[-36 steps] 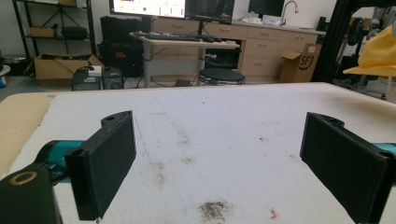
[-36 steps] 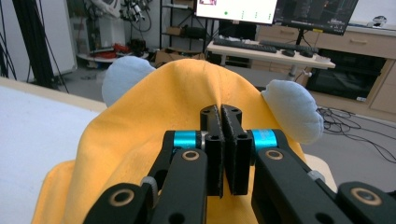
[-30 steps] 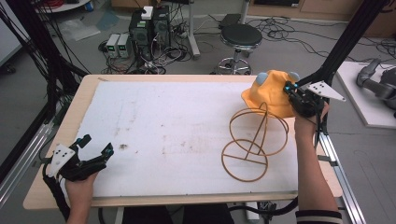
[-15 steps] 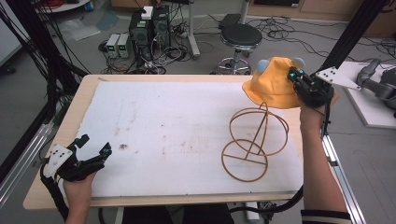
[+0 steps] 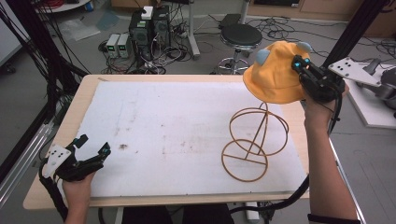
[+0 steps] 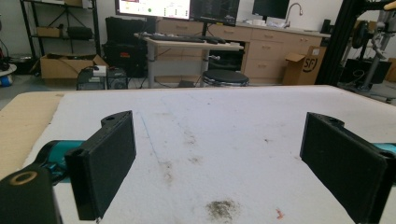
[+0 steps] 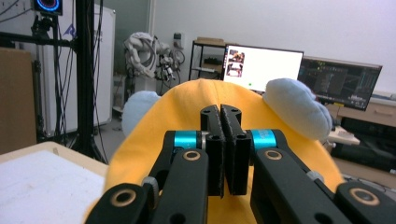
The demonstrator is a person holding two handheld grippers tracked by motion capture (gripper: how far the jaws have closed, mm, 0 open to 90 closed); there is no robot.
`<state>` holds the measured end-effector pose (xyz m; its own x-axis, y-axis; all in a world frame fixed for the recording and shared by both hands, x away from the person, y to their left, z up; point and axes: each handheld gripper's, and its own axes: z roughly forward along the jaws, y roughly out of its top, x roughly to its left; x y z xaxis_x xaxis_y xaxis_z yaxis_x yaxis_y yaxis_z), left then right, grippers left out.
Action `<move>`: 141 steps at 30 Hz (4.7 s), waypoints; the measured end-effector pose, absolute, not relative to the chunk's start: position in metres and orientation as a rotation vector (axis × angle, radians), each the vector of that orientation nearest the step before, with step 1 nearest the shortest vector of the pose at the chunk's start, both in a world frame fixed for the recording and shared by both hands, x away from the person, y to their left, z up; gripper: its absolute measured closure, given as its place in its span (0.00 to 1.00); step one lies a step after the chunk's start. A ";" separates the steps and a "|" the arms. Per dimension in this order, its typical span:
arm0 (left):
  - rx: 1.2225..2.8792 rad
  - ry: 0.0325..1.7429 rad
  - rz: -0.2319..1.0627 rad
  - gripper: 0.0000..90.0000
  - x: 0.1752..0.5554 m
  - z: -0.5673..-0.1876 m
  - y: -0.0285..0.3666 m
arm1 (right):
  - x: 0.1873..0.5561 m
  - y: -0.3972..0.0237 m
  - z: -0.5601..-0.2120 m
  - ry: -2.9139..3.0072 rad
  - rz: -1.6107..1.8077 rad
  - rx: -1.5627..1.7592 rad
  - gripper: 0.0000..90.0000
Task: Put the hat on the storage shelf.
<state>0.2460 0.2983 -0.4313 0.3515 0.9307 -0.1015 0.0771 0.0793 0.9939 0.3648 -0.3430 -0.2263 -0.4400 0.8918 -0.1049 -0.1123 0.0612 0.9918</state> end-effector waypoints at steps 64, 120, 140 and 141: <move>1.301 1.058 0.856 0.12 0.244 -0.432 0.312 | 0.241 -0.313 -0.291 1.546 1.712 0.662 0.88; 1.322 1.038 0.837 0.12 0.257 -0.434 0.304 | 0.286 -0.396 -0.413 1.297 1.384 1.166 0.14; 1.342 1.025 0.829 0.12 0.265 -0.436 0.299 | 0.308 -0.363 -0.429 1.385 1.437 1.158 0.14; 1.344 1.026 0.830 0.12 0.266 -0.436 0.299 | 0.310 -0.362 -0.430 1.388 1.440 1.160 0.14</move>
<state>0.2656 0.2993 -0.4364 0.3585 0.9273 -0.1074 0.0888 0.0806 0.9928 0.3096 -0.3625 -0.4302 -0.2539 0.9639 0.0808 0.0452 -0.0716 0.9964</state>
